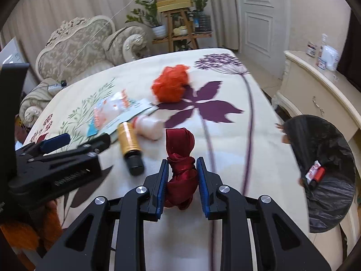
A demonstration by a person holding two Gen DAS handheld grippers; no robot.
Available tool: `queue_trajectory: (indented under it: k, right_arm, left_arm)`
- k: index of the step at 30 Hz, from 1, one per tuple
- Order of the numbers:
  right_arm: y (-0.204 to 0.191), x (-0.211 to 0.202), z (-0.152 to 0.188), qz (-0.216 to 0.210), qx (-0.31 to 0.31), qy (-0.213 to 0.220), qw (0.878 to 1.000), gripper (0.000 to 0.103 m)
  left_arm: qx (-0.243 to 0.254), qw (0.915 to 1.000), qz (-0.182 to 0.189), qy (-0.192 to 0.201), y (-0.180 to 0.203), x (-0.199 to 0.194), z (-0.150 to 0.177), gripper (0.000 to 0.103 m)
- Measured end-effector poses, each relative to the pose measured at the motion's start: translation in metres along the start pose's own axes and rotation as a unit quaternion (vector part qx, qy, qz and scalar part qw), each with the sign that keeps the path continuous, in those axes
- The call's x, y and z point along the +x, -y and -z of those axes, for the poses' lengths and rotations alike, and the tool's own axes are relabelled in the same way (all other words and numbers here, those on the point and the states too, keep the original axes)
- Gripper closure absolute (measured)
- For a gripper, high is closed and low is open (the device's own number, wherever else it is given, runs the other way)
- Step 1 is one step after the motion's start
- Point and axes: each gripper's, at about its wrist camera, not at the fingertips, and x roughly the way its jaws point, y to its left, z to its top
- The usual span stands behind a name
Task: Collect trash
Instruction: 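Grasp the yellow bottle with the left tool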
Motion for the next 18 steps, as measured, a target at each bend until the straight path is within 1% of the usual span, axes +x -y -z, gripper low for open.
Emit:
queue_trajectory:
  k: [4, 8, 11, 13, 15, 18]
  right_arm:
    - [0.018, -0.005, 0.002, 0.003, 0.015, 0.004, 1.000, 0.077]
    - [0.028, -0.007, 0.004, 0.002, 0.026, 0.007, 1.000, 0.077]
    - [0.031, -0.007, 0.005, -0.001, 0.032, 0.006, 0.999, 0.077]
    - [0.031, -0.007, 0.006, -0.004, 0.033, 0.007, 0.999, 0.077]
    - [0.031, -0.007, 0.007, -0.007, 0.034, 0.007, 0.999, 0.077]
    - [0.030, -0.005, 0.007, -0.008, 0.034, 0.006, 0.999, 0.077]
  left_arm:
    - [0.003, 1.0000, 0.004, 0.004, 0.017, -0.001, -0.003, 0.016]
    - [0.017, 0.9998, 0.004, -0.008, 0.036, 0.010, -0.002, 0.016]
    - [0.020, 0.9997, 0.005, -0.015, 0.040, 0.014, 0.001, 0.016]
    - [0.024, 0.9996, 0.003, -0.016, 0.039, 0.015, 0.004, 0.018]
    - [0.033, 0.9992, -0.001, -0.022, 0.037, 0.016, 0.008, 0.027]
    - [0.031, 0.9991, 0.005, -0.030, 0.030, 0.018, 0.012, 0.030]
